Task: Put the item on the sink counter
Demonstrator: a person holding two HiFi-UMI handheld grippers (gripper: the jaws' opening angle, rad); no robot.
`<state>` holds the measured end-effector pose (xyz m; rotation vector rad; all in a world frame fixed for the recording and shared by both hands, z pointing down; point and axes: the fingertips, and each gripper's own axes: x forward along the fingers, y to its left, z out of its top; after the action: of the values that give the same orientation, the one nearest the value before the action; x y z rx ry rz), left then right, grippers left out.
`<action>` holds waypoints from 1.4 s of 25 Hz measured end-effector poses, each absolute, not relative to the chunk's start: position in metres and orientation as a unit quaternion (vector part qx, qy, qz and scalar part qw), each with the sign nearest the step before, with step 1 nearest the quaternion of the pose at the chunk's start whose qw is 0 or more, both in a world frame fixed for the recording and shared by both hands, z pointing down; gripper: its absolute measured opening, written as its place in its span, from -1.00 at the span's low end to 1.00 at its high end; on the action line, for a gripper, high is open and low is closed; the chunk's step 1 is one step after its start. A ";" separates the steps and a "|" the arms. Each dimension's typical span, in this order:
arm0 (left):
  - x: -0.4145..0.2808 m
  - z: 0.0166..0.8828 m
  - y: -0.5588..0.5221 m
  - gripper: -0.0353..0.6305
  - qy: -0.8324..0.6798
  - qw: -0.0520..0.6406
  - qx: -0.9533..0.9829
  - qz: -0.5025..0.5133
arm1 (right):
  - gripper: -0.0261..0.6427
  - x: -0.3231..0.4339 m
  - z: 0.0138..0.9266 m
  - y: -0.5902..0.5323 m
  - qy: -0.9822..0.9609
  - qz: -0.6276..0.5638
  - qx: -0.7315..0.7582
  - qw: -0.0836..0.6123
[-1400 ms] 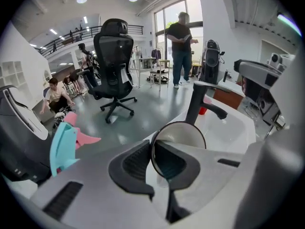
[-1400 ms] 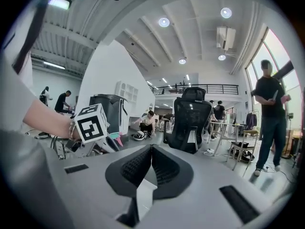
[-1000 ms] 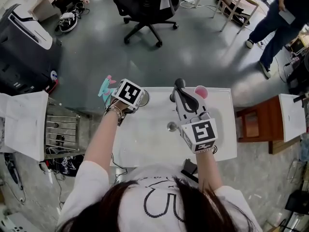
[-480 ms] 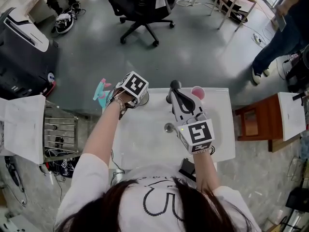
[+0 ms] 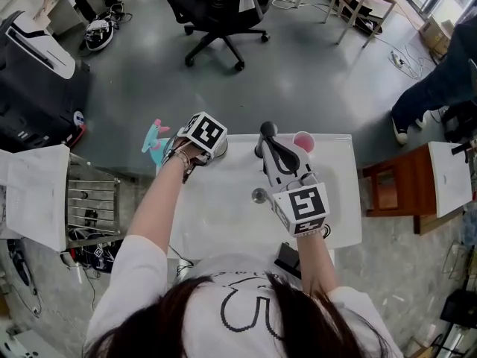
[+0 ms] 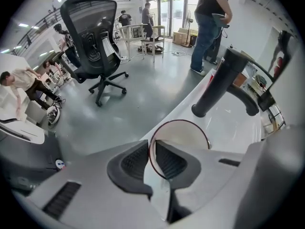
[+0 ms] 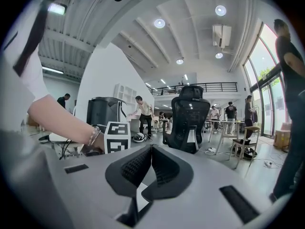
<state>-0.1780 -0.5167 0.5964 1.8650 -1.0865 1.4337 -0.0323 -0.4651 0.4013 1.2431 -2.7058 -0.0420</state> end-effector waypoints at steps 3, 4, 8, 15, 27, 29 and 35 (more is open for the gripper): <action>-0.179 0.596 -0.521 -0.61 -0.423 0.275 0.694 0.513 | -0.84 -0.032 0.401 -0.462 -0.905 -0.013 0.416 0.082; -0.180 0.595 -0.521 -0.53 -0.430 0.280 0.695 0.504 | -0.84 -0.032 0.401 -0.461 -0.905 -0.013 0.416 0.081; -0.182 0.590 -0.518 -0.16 -0.447 0.284 0.700 0.478 | -0.84 -0.031 0.400 -0.452 -0.905 -0.011 0.418 0.080; -0.179 0.572 -0.512 -0.08 -0.463 0.257 0.718 0.452 | -0.84 -0.030 0.395 -0.438 -0.903 -0.011 0.424 0.074; -0.178 0.502 -0.487 -0.08 -0.476 0.198 0.773 0.371 | -0.84 -0.043 0.370 -0.405 -0.903 -0.034 0.424 0.060; -0.177 0.490 -0.479 -0.08 -0.476 0.184 0.781 0.359 | -0.84 -0.043 0.364 -0.400 -0.901 -0.042 0.427 0.057; -0.181 0.455 -0.453 -0.13 -0.487 0.136 0.802 0.316 | -0.84 -0.044 0.350 -0.381 -0.895 -0.056 0.440 0.049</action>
<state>-0.1815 -0.4533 0.4552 2.3234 -1.4109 0.9156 -0.0438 -0.3809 0.3496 1.3419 -2.7263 -0.1700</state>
